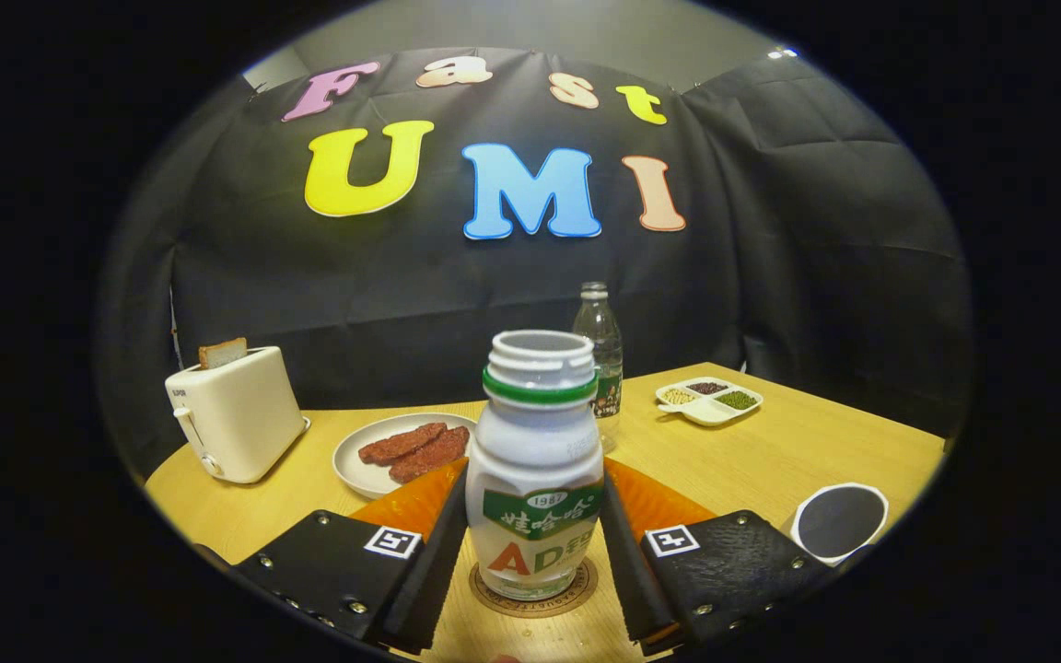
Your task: Take the bottle from table, then pour the juice into the cup, finally place the bottle on the coaster
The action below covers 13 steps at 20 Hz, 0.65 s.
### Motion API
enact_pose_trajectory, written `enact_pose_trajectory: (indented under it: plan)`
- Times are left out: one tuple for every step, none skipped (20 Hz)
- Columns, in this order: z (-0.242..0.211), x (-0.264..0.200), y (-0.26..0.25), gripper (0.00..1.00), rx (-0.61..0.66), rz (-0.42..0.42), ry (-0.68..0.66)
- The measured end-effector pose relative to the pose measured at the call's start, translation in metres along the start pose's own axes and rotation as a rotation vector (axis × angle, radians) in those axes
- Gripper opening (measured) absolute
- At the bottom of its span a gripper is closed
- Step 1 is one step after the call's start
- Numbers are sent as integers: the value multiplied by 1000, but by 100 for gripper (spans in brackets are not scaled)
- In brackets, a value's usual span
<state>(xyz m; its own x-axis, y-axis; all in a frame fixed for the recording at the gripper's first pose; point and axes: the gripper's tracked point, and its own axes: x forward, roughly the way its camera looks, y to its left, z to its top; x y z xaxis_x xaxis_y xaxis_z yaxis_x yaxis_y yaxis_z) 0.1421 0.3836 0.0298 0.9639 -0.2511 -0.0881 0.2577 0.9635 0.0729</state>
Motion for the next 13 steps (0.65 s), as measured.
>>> enact_pose_trajectory:
  plan:
    - [7,-3,2,74,-1,3,-18]
    - [15,-7,2,74,-5,3,-37]
    - [22,-10,2,74,-9,2,-53]
    - [29,-15,3,74,-11,2,-67]
    - [37,-19,4,74,-12,4,-83]
    - [45,-26,4,74,-12,2,-99]
    - [53,-31,4,74,-14,1,-116]
    - [61,-37,3,74,-17,-2,-130]
    - [66,-43,1,74,-18,-7,-141]
    - [73,-50,0,74,-18,-6,-151]
    - [78,-56,-1,74,-18,-4,-158]
    - [83,-63,-3,74,-18,-5,-166]
    - [88,-70,-5,74,-17,-5,-175]
